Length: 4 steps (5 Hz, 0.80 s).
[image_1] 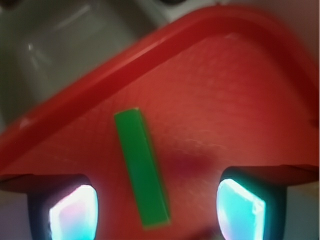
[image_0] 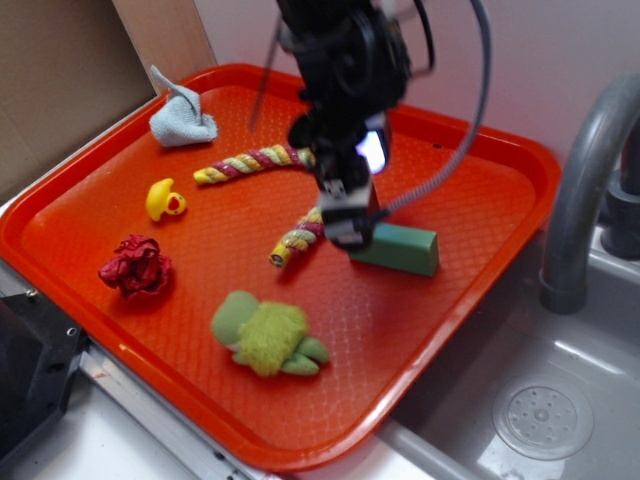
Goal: Grab the green block.
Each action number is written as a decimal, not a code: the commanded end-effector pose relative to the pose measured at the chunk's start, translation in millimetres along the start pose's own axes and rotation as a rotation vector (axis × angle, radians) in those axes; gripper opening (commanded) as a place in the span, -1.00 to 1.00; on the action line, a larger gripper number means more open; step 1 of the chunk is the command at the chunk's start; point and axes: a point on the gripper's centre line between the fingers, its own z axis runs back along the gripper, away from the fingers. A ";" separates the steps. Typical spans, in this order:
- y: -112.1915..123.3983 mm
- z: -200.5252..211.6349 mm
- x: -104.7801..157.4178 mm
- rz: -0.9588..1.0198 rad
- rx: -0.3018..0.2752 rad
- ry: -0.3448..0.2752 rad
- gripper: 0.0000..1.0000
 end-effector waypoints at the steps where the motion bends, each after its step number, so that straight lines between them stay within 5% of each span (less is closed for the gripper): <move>1: -12.7 -19.8 7.3 -0.066 0.056 0.042 1.00; 2: -17.3 -26.2 8.8 -0.094 0.035 0.041 1.00; 3: -19.6 -27.0 8.6 -0.110 0.077 0.037 -1.00; 4: -18.7 -25.3 8.4 -0.120 0.084 0.025 -1.00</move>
